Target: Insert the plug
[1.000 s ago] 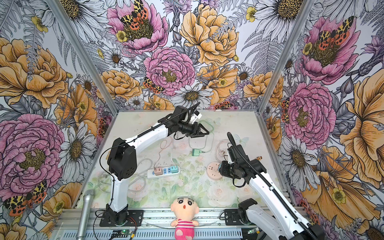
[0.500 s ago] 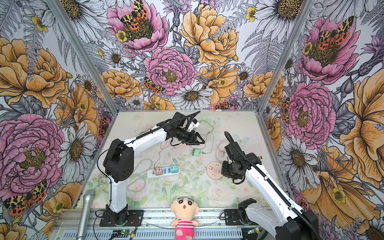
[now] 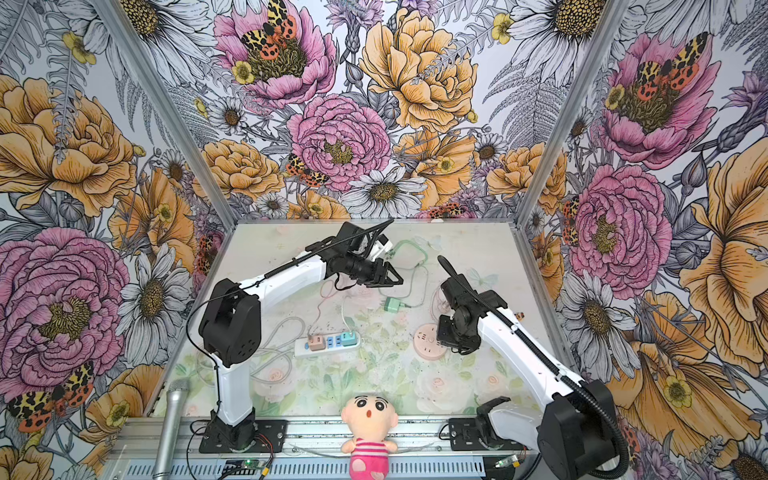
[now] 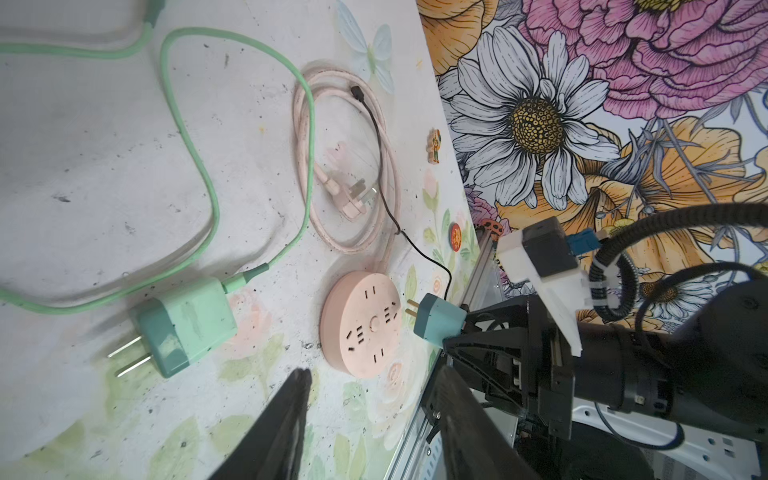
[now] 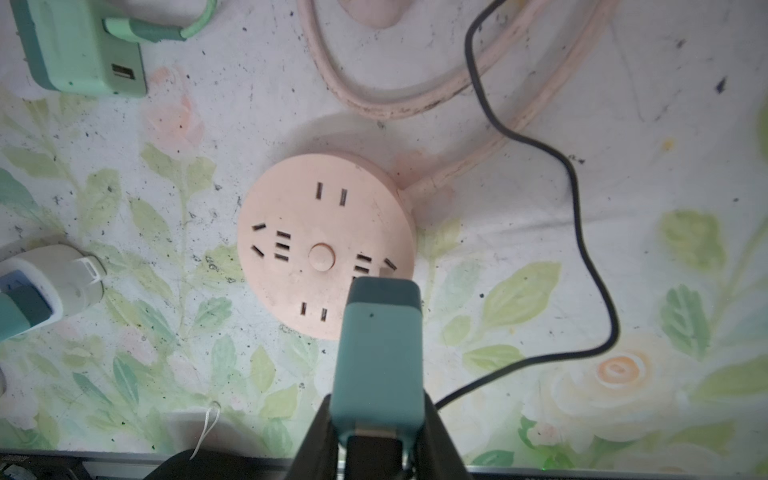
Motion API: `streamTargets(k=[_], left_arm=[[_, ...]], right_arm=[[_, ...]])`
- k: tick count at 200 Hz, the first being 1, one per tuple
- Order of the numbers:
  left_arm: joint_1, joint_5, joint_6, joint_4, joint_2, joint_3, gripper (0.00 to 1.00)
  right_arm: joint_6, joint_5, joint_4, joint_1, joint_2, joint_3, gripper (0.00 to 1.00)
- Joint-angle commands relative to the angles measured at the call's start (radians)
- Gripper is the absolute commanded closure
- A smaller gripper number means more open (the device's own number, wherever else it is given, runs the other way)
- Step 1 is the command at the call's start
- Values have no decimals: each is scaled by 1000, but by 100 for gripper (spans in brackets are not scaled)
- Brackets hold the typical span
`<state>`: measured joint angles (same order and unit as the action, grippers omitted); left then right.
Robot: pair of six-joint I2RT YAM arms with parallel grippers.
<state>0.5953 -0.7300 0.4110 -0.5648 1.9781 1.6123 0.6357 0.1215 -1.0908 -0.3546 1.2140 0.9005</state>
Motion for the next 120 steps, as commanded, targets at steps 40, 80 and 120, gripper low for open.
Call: streamTargets(k=[40,80,120], left_arm=[[-31,34,-29,6,-54,-36,48],[-31,39,-28,15,-67,-62,48],[-43,38,-23,29,-86,-86,48]], right_arm=[[-5,90,34,10,35,55,100],[-11,99,34,13,74,57,100],[-11,69,32,18,87,51,100]])
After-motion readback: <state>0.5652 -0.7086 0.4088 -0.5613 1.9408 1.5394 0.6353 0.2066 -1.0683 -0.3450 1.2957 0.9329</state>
